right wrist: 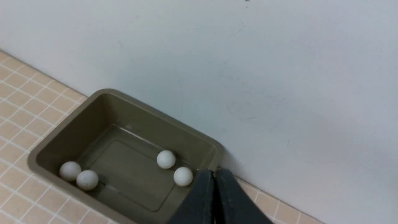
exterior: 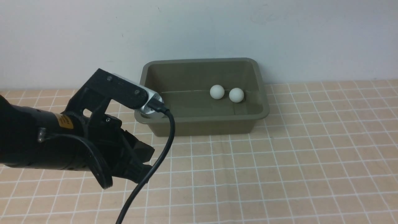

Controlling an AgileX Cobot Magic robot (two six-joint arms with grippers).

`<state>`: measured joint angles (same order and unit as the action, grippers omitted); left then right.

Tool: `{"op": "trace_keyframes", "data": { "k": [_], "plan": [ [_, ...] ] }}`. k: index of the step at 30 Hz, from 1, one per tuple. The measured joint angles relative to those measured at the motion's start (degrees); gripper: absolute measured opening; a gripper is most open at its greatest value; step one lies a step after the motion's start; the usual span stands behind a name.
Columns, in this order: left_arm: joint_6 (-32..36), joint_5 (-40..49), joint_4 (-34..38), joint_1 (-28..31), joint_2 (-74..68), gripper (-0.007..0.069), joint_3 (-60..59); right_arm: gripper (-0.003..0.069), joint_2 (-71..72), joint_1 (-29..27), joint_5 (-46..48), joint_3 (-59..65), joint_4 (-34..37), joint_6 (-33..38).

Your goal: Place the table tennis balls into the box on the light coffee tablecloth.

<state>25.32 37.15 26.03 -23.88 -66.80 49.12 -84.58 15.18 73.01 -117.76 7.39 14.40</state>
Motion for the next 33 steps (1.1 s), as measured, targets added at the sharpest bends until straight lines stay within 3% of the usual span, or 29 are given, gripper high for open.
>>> {"op": "trace_keyframes", "data": {
  "k": [4,8,12,16,24,33],
  "plan": [
    [0.1,-0.1,0.0,0.0,0.0,-0.0069,0.0,-0.0018,9.7,0.0,-0.1,12.8,-0.2,0.2],
    [0.1,-0.1,0.1,0.0,0.0,-0.0069,0.0,-0.0018,25.7,0.0,-4.4,38.8,0.9,2.3],
    [0.1,-0.3,0.1,0.0,0.0,-0.0069,0.0,-0.0018,41.5,0.0,-22.3,62.4,1.1,6.4],
    [0.1,-0.9,0.1,0.0,0.0,-0.0069,0.0,-0.0018,52.9,0.0,-38.9,81.3,1.6,4.0],
    [0.1,-1.4,2.5,0.0,0.0,-0.0069,0.0,-0.0018,63.4,0.0,-49.4,100.3,0.8,0.0],
    [0.2,-1.8,2.9,0.0,0.0,-0.0069,0.0,-0.0018,63.8,0.0,-56.9,106.0,0.3,0.0]
  ]
}}
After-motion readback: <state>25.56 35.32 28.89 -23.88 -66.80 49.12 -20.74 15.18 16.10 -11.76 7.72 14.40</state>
